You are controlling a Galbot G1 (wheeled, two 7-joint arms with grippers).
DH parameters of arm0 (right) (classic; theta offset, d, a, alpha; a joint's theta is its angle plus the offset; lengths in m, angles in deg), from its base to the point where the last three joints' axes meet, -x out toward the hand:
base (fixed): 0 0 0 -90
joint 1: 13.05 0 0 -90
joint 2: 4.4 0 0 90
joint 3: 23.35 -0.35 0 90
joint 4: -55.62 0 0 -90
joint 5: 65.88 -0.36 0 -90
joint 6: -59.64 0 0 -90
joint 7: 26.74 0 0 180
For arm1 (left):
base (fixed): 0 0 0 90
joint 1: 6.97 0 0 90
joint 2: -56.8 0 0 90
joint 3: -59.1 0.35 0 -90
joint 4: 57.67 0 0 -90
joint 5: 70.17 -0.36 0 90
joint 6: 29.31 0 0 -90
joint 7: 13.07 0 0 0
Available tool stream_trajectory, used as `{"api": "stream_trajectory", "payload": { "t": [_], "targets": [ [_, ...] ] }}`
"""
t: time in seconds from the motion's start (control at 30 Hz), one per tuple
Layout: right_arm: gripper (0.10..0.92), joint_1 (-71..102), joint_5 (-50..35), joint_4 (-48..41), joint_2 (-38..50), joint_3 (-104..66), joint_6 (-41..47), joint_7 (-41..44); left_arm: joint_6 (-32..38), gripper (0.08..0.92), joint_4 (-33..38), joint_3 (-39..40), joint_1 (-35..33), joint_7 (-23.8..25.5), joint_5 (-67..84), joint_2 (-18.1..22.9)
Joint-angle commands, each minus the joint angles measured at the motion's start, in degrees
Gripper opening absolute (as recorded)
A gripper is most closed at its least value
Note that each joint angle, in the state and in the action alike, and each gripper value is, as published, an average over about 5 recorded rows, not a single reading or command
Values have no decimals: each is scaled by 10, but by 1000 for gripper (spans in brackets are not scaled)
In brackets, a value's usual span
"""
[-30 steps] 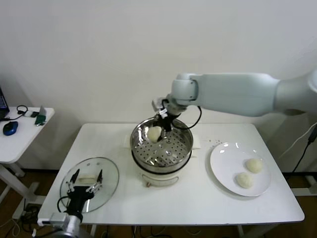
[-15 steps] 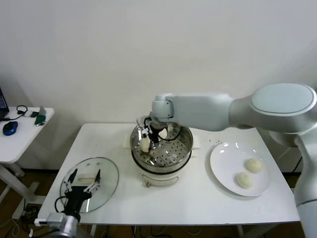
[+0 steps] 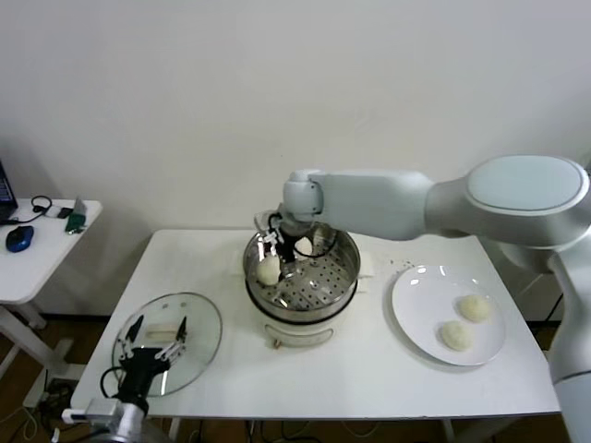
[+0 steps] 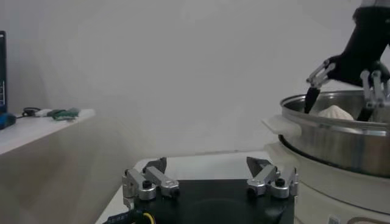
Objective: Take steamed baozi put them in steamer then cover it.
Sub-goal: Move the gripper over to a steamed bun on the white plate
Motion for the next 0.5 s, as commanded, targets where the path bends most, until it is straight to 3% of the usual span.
{"api": "stream_trajectory", "payload": {
  "t": [0.03,0.3,0.5],
  "targets": [
    [823,-132,-6,65,166,56,-38,82,-3,823,1,2,2,0,-1,2],
    [823,-225,46,164,376,211,-55,98,-5,823,-9,5,14,1,-1,2],
    [823,-156,137,191,478,236,-38,45,-8,823,-14,6,22,1,-2,4]
  ]
}}
